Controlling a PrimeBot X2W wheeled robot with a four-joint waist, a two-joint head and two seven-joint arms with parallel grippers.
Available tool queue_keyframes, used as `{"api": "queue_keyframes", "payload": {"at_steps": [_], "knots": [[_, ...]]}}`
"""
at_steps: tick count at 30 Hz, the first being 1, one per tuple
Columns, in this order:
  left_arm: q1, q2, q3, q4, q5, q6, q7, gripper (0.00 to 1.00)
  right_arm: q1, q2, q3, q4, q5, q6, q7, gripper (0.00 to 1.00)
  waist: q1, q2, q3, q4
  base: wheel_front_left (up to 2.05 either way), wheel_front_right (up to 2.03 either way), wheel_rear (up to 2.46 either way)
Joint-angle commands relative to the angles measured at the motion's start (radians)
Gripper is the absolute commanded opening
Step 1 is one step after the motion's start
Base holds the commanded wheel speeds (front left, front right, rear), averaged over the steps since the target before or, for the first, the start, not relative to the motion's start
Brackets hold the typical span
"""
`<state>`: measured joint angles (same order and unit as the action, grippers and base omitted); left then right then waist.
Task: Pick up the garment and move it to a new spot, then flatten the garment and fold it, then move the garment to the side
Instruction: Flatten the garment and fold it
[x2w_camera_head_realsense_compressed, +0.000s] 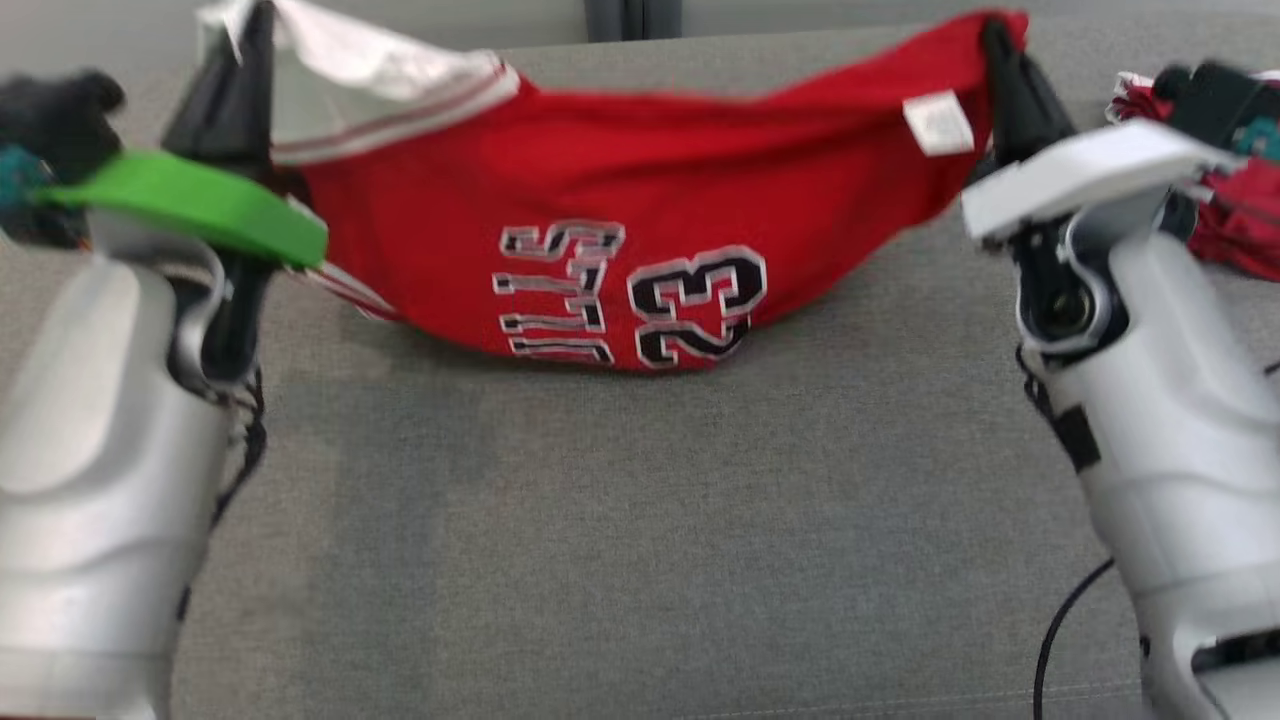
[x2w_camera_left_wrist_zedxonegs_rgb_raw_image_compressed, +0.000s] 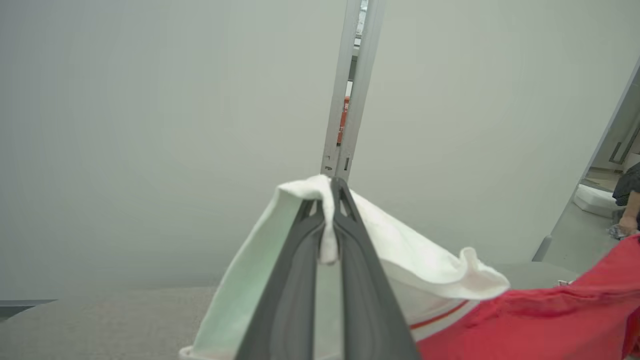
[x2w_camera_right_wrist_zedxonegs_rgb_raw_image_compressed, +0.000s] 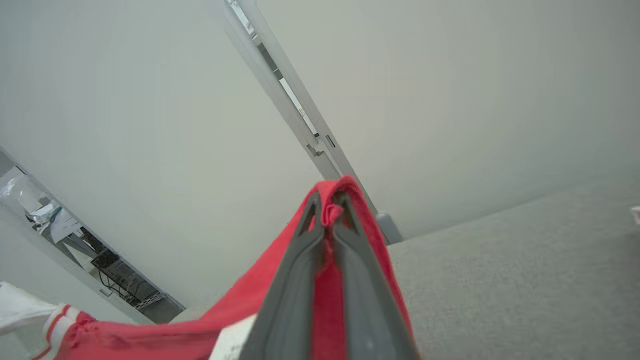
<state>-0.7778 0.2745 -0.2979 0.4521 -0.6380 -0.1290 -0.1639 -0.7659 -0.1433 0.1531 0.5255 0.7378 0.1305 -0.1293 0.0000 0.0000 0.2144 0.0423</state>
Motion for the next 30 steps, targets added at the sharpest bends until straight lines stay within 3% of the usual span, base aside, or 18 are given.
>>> {"api": "queue_keyframes", "payload": {"at_steps": [1,8,12,16,23,30], "knots": [[-0.100,0.016,-0.002,0.027,-0.023,-0.003,0.018,0.00,-0.093,-0.004,-0.016,0.035,0.011,0.000,0.019,0.00,0.0000,0.0000,0.120,-0.009,0.00,0.00,0.00],[-0.552,0.060,-0.003,0.214,-0.071,-0.003,0.026,0.00,-0.563,0.018,-0.108,0.287,-0.004,0.000,0.038,0.00,0.0000,0.0000,0.266,-0.020,0.00,0.00,0.00],[-0.745,0.060,-0.025,0.307,-0.069,-0.003,-0.003,0.00,-0.776,0.033,-0.155,0.426,-0.035,0.000,0.006,0.00,0.0000,0.0000,0.290,-0.021,0.00,0.00,0.00],[-0.897,0.053,-0.050,0.382,-0.072,-0.003,-0.023,0.00,-0.930,0.035,-0.136,0.511,-0.096,0.000,-0.024,0.00,0.0000,0.0000,0.299,-0.024,0.00,0.00,0.00],[-1.055,0.050,-0.073,0.455,-0.090,-0.003,-0.061,0.00,-1.076,0.050,-0.111,0.598,-0.133,0.000,-0.053,0.00,0.0000,0.0000,0.315,-0.031,0.00,0.00,0.00],[-0.995,0.053,-0.133,0.441,-0.148,-0.003,-0.081,0.00,-1.028,0.052,-0.063,0.604,-0.102,0.000,-0.061,0.00,0.0000,0.0000,0.342,-0.024,0.00,0.00,0.00]]}}
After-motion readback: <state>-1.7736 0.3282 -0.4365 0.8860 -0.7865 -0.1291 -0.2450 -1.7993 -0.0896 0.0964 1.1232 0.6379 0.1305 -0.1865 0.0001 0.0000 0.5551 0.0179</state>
